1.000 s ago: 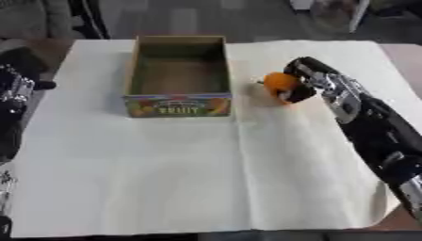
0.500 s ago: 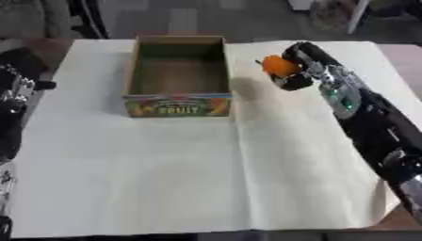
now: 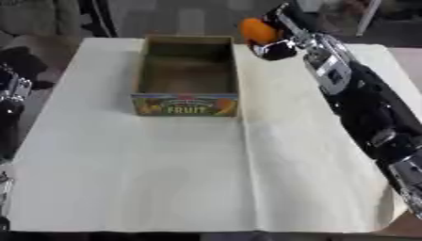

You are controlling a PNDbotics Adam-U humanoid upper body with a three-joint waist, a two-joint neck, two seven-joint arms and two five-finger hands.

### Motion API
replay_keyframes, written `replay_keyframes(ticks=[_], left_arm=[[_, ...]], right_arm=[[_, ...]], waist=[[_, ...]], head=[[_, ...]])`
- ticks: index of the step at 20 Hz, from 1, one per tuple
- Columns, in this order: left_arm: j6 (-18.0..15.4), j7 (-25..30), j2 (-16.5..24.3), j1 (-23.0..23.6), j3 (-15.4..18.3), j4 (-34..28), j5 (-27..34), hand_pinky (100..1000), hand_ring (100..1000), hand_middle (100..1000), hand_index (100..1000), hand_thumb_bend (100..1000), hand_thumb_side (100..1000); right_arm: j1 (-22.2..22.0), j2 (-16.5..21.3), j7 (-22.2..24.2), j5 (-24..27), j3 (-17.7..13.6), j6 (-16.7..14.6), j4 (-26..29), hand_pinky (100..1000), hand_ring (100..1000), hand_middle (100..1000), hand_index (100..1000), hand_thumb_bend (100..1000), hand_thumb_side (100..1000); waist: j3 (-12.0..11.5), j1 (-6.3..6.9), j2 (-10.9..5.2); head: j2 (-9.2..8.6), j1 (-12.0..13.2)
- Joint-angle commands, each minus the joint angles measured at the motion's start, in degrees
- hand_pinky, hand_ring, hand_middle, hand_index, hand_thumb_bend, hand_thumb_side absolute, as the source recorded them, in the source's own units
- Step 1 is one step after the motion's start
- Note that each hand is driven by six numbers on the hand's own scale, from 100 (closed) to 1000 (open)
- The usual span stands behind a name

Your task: Pick up objects on the table and place them in the box.

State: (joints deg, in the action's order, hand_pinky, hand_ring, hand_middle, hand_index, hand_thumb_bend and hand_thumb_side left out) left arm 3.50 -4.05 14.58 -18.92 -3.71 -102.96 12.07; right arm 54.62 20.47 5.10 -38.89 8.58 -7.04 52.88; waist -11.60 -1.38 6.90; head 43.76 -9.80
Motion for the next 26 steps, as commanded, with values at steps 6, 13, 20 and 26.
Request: replay_keyframes(ticks=[6,13,20,26], left_arm=[[0.13,0.81,0.16,-1.95,-0.62,-1.58,0.52,634,726,613,732,519,418],[0.30,1.42,-0.48,-3.06,-1.27,-1.89,0.72,633,726,613,732,521,418],[0.38,1.70,-0.90,-3.62,-1.46,-2.02,0.78,634,726,612,731,522,418],[0.38,1.63,-0.95,-3.49,-1.39,-1.96,0.80,634,727,613,731,523,418]], right_arm=[[4.23,-3.43,-0.22,-2.33,-0.75,-0.51,-3.47,190,395,321,462,100,116],[4.76,-7.96,0.30,-4.33,-0.51,-0.11,-8.16,313,489,426,576,202,117],[4.64,-12.03,-0.66,-10.44,-1.05,-1.59,-12.35,378,535,499,659,336,110],[4.49,-12.44,0.56,-12.63,-1.08,-2.80,-12.89,866,945,899,943,483,405]], waist=[[-2.11,0.21,-0.15],[-4.92,0.22,0.88],[-6.67,0.13,1.43],[-6.71,0.09,1.31]], head=[[-0.53,-1.96],[-1.21,-3.94],[-1.52,-4.57],[-1.43,-4.35]])
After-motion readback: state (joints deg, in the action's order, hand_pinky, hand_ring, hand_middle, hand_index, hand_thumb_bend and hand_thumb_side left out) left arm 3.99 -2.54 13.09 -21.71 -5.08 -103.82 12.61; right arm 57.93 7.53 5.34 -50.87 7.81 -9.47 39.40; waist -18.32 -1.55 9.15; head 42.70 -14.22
